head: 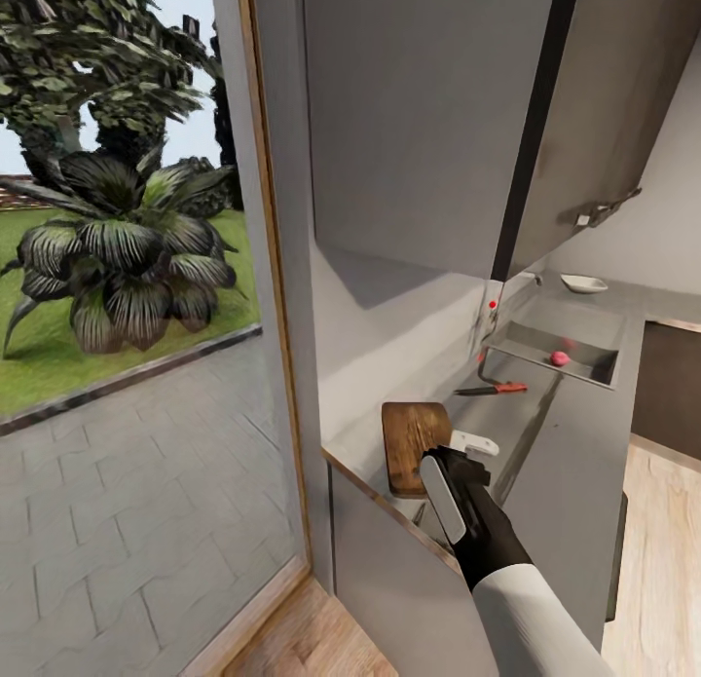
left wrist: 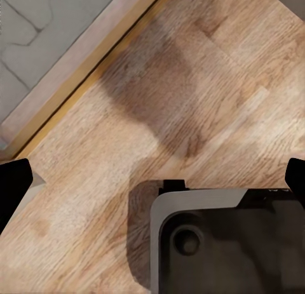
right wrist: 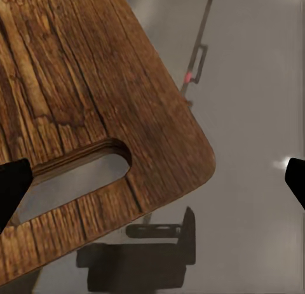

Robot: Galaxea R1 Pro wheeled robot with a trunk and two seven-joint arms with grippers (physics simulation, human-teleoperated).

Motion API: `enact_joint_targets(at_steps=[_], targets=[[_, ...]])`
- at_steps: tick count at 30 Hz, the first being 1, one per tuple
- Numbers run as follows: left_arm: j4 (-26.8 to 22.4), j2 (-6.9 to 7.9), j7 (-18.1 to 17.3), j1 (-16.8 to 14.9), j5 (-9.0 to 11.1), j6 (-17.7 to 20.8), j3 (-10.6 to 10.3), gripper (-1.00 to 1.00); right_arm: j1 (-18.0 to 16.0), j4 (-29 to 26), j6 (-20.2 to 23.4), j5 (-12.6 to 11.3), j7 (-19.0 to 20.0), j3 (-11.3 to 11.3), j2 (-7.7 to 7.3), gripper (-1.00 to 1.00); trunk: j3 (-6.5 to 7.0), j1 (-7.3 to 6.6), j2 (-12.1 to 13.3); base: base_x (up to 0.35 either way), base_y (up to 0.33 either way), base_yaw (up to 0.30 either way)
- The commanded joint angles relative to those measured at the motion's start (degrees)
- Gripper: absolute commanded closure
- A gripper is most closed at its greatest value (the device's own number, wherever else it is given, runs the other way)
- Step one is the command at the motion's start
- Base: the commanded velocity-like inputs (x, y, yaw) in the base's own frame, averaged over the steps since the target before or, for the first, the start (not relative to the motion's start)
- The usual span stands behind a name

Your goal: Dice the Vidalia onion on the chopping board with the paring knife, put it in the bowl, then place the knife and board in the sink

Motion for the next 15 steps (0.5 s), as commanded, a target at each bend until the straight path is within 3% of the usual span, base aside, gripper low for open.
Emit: enact_joint_targets(at_steps=[1, 8, 15], targets=[[-0.09, 0.00, -0.03, 0.02, -0.04, -0.07, 0.06, -1.00, -0.06, -0.04, 0.20, -0.38, -0.46, 0.02, 0.00, -1.00, -0.14, 0.04, -0.12, 0.042, 0.067, 0.000], [-0.09, 0.01, -0.03, 0.02, -0.07, -0.07, 0.06, -1.00, -0.06, 0.01, 0.20, -0.42, -1.28, -0.09, 0.00, -1.00, -0.29, 0.04, -0.12, 0.128, 0.108, 0.000], [-0.09, 0.01, -0.03, 0.02, -0.05, -0.07, 0.06, -1.00, -0.06, 2.77, -1.27, -0.52, -1.60, -0.17, 0.00, -1.00, -0.45, 0.04, -0.12, 0.019, 0.008, 0.000]])
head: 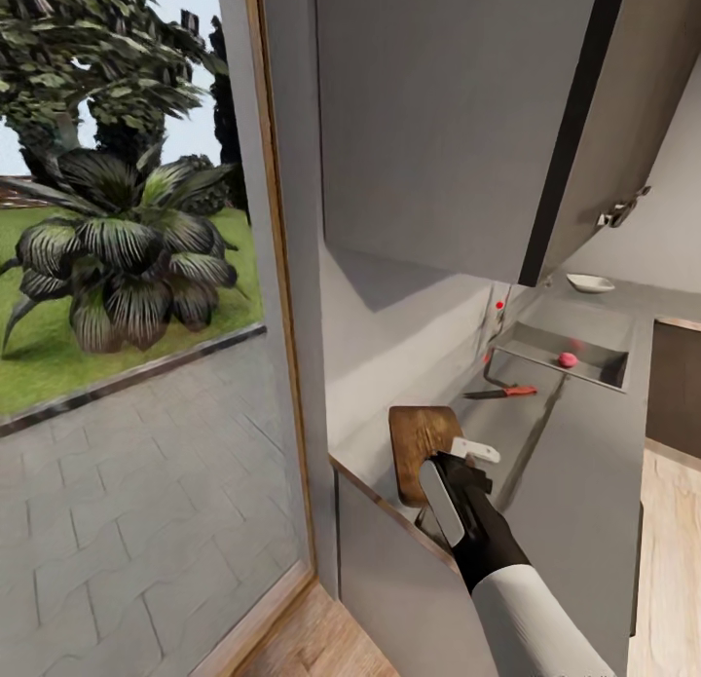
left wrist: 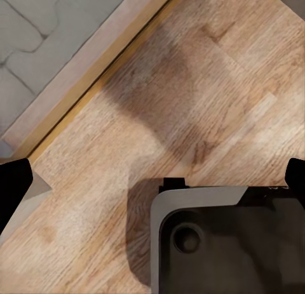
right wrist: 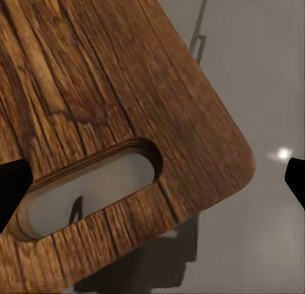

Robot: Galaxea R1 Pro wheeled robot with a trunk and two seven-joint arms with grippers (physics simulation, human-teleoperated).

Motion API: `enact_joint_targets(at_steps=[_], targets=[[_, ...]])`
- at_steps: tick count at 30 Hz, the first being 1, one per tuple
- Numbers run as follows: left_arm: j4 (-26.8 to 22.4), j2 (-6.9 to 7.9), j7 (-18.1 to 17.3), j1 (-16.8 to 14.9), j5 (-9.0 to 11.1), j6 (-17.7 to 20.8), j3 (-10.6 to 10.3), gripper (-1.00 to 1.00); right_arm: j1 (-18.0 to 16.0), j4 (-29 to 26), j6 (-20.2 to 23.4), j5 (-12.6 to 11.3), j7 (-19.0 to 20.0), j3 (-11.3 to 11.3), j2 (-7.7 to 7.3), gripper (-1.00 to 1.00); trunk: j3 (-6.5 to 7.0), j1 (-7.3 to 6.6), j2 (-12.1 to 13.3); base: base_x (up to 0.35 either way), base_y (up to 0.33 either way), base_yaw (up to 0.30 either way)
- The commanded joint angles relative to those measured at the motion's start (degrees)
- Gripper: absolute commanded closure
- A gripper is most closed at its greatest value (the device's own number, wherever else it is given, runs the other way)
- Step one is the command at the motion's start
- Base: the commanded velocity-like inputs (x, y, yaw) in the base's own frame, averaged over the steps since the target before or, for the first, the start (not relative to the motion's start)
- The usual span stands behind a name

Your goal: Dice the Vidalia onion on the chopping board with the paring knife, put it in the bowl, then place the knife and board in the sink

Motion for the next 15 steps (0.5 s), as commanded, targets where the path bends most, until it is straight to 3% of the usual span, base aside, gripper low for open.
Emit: enact_joint_targets(at_steps=[1, 5, 12, 15], targets=[[-0.09, 0.00, -0.03, 0.02, -0.02, -0.07, 0.06, -1.00, -0.06, 0.16, -0.14, -0.37, -0.44, 0.09, 0.00, -1.00, -0.14, 0.04, -0.12, 0.000, 0.000, 0.000], [-0.09, 0.00, -0.03, 0.02, -0.05, -0.07, 0.06, -1.00, -0.06, 0.41, -0.61, -0.38, -0.44, -0.28, 0.00, -1.00, -0.25, 0.04, -0.12, 0.000, 0.000, 0.000], [-0.09, -0.04, -0.03, 0.02, -0.04, -0.07, 0.06, -1.00, -0.06, 0.49, -0.76, -0.38, -0.44, -3.99, 0.00, -1.00, -0.44, 0.04, -0.12, 0.000, 0.000, 0.000], [-0.09, -0.02, -0.03, 0.02, -0.03, -0.07, 0.06, -1.00, -0.06, 0.50, -0.77, -0.38, -0.44, -4.44, 0.00, -1.00, -0.53, 0.04, -0.12, 0.000, 0.000, 0.000]])
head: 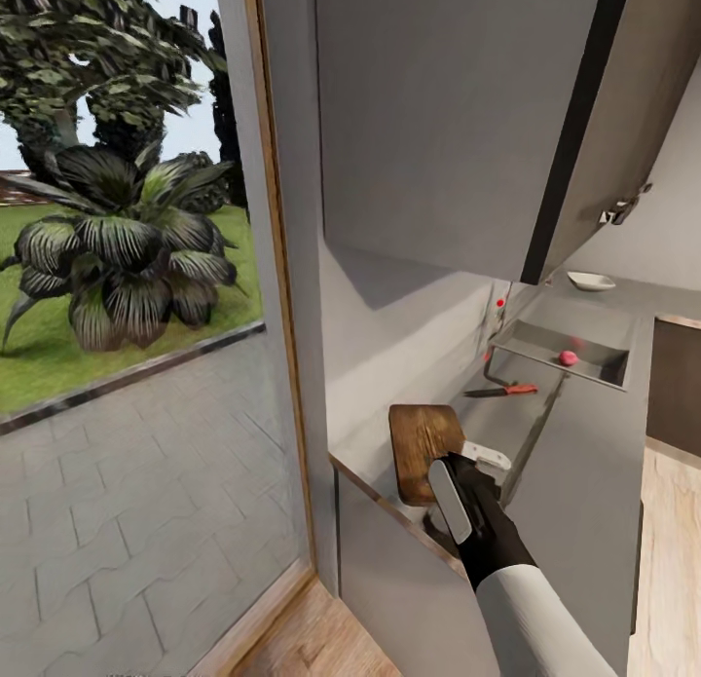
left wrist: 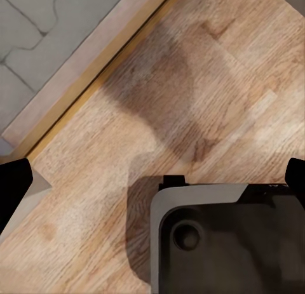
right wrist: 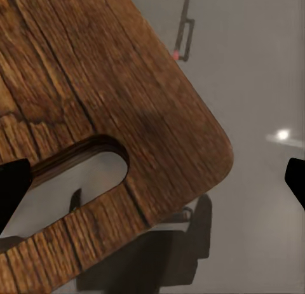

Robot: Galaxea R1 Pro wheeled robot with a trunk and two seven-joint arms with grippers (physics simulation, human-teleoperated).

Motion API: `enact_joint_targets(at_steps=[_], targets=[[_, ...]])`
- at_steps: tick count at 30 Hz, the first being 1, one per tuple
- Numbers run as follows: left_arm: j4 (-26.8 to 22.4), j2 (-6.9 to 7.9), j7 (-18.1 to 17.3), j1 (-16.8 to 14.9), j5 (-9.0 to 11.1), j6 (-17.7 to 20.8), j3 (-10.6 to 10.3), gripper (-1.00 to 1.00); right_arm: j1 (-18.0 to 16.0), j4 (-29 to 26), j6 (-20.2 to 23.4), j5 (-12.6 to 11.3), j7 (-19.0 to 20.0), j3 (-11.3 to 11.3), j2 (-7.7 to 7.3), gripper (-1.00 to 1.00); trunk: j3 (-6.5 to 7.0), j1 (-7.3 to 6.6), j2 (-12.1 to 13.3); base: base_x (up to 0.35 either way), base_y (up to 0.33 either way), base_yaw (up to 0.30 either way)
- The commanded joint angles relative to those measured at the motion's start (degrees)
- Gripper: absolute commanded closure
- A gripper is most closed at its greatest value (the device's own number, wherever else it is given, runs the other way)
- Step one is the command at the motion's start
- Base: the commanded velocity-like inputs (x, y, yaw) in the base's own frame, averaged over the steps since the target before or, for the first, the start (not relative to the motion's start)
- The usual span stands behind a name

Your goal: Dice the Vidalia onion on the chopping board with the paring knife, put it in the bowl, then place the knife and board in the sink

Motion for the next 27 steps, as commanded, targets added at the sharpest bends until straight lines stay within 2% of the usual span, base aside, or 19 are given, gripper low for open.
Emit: enact_joint_targets(at_steps=[1, 27], targets=[[-0.09, 0.01, -0.03, 0.01, -0.04, -0.08, 0.06, -1.00, -0.05, -0.06, 0.23, -0.24, -0.38, -0.18, 0.00, -1.00, -0.14, 0.04, -0.12, 0.000, 0.000, 0.000], [-0.09, 0.01, -0.03, 0.01, -0.05, -0.08, 0.06, -1.00, -0.05, 1.27, 0.09, -0.25, -0.33, -0.29, 0.00, -1.00, -1.17, 0.04, -0.12, 0.000, 0.000, 0.000]])
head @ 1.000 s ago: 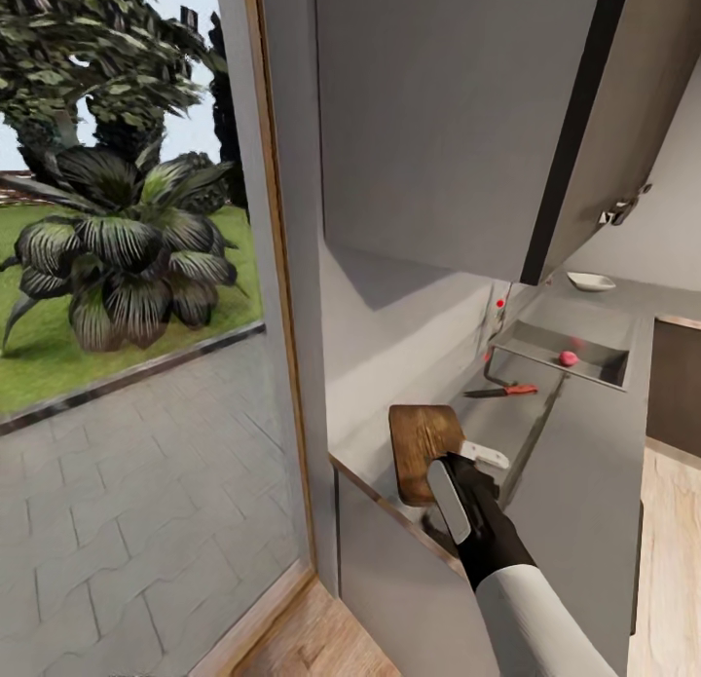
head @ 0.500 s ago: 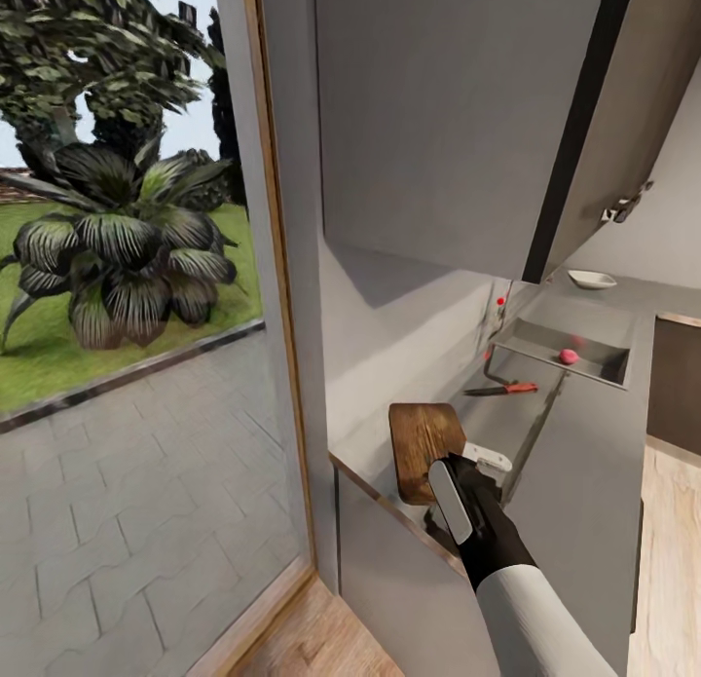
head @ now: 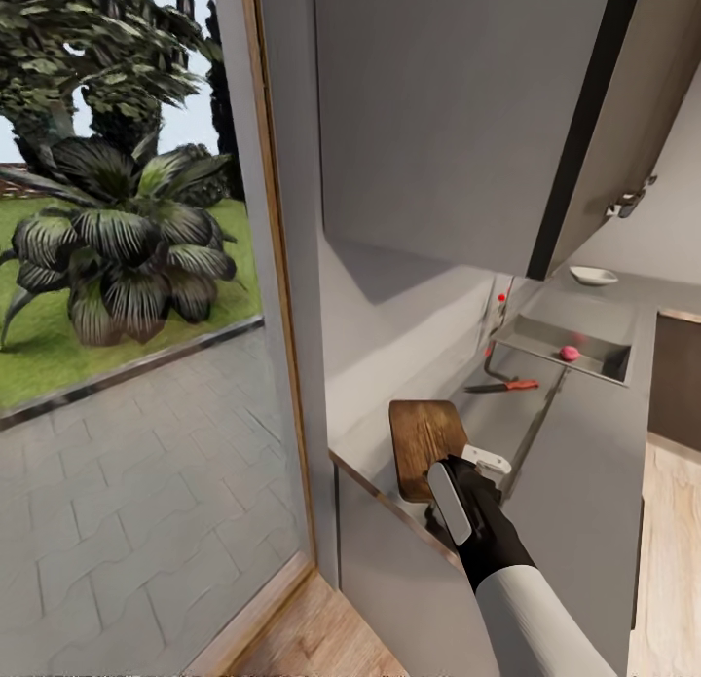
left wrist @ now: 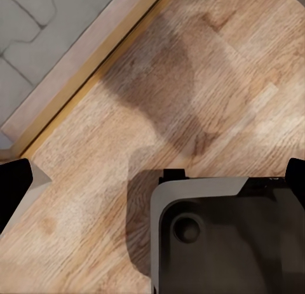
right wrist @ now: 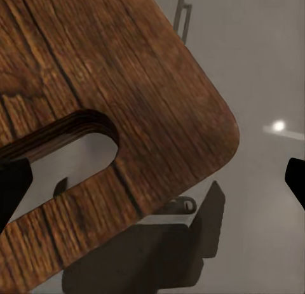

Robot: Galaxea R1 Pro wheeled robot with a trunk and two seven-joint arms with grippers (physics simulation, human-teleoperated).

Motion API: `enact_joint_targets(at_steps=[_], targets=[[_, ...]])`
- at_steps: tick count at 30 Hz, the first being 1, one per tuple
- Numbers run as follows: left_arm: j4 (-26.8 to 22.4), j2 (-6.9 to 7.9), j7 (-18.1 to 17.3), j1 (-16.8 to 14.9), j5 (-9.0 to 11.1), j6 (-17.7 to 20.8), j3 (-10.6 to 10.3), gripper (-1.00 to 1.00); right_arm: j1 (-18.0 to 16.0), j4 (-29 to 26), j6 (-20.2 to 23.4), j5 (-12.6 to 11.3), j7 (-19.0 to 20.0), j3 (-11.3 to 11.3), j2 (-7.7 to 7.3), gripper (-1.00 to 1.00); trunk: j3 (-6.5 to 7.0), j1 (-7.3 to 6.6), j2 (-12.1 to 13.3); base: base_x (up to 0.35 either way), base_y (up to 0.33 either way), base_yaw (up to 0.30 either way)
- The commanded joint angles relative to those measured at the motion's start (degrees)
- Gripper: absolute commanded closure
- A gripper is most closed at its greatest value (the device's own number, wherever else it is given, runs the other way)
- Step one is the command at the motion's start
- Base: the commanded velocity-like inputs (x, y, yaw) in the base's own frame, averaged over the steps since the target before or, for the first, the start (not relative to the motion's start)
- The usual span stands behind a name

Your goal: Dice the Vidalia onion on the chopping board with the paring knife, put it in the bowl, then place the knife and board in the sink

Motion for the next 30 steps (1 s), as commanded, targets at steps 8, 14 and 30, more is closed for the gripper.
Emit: enact_joint_targets(at_steps=[8, 14, 30], targets=[[-0.17, 0.00, -0.03, 0.01, -0.03, -0.08, 0.06, -1.00, -0.05, -0.07, 0.11, -0.41, -0.37, 0.04, 0.01, -1.00, -0.62, 0.04, -0.12, 0.032, 0.016, 0.000], [-0.17, 0.00, -0.03, 0.01, -0.03, -0.08, 0.06, -1.00, -0.05, -0.08, 0.03, -0.41, -0.40, 0.04, 0.01, -1.00, -0.72, 0.04, -0.12, 0.020, 0.009, 0.000], [-0.09, 0.00, -0.03, 0.01, -0.03, -0.08, 0.06, -1.00, -0.05, -0.07, 0.04, -0.41, -0.36, 0.03, 0.01, -1.00, -0.85, 0.04, -0.12, 0.001, 0.000, 0.000]])
